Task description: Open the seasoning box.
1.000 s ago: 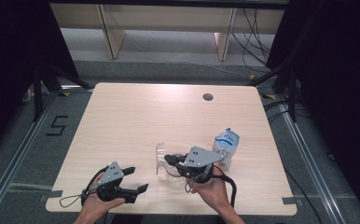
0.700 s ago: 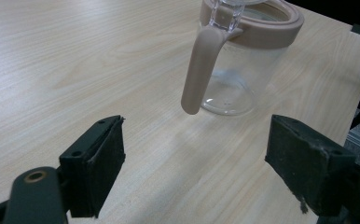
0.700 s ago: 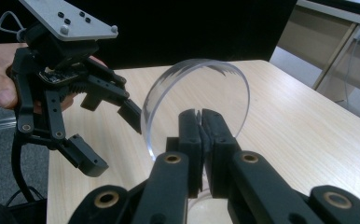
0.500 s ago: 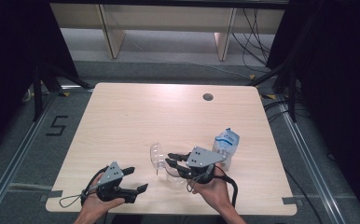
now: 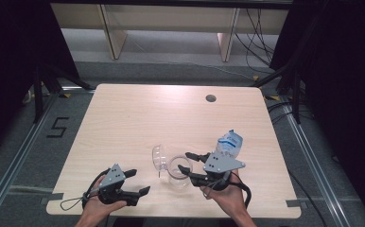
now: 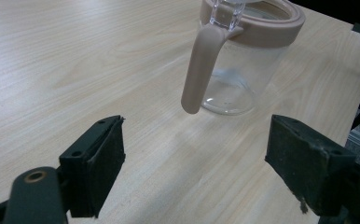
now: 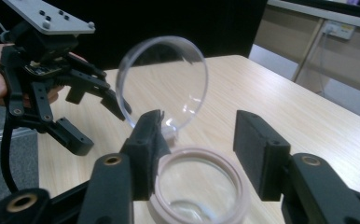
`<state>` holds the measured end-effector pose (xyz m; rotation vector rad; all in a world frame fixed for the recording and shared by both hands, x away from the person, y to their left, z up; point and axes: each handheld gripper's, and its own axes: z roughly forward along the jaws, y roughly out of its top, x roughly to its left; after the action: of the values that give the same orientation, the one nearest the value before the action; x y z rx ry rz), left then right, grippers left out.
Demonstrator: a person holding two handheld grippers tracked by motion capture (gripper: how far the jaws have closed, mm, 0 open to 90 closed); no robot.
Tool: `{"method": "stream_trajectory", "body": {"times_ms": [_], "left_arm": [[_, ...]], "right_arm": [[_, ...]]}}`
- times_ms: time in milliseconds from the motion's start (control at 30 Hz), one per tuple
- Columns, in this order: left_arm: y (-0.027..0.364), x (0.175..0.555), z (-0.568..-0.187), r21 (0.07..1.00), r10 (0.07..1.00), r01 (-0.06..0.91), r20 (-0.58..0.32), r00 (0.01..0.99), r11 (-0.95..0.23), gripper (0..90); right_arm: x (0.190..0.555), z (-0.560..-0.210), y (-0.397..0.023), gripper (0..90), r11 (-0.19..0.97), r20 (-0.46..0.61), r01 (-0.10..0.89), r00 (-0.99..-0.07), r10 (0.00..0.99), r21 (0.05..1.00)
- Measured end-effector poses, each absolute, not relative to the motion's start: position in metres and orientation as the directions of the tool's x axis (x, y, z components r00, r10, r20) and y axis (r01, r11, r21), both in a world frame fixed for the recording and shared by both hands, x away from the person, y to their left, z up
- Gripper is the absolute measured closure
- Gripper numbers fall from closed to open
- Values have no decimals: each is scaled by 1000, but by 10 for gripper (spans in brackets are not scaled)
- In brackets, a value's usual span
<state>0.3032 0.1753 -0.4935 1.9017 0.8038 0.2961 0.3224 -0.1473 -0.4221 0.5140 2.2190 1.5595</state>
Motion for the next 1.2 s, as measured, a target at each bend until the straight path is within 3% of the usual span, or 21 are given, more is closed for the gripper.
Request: {"method": "stream_trajectory", "body": {"times_ms": [467, 600, 800, 833, 900, 1033, 1200], "left_arm": [[175, 303, -493, 875, 652, 404, -145, 745, -267, 186], [174, 303, -494, 875, 651, 404, -145, 745, -267, 186], [174, 303, -494, 875, 652, 405, -146, 744, -266, 185], [174, 303, -493, 875, 652, 405, -146, 744, -266, 185], [174, 304, -494, 875, 647, 404, -148, 748, -266, 184], [174, 304, -493, 872, 653, 408, -146, 743, -269, 184], [173, 304, -493, 874, 649, 407, -151, 746, -265, 184]], "right_arm": [[314, -432, -192, 449, 271, -92, 94, -795, 600, 958], [310, -435, -203, 442, 256, -51, 148, -769, 638, 955], [308, -437, -215, 437, 257, -52, 157, -756, 653, 954], [307, -439, -216, 434, 232, -11, 184, -762, 648, 955], [306, -438, -219, 430, 239, -42, 158, -746, 664, 958], [301, -440, -227, 417, 233, -9, 207, -728, 685, 950], [302, -443, -237, 406, 230, -31, 182, -717, 697, 956]]}}
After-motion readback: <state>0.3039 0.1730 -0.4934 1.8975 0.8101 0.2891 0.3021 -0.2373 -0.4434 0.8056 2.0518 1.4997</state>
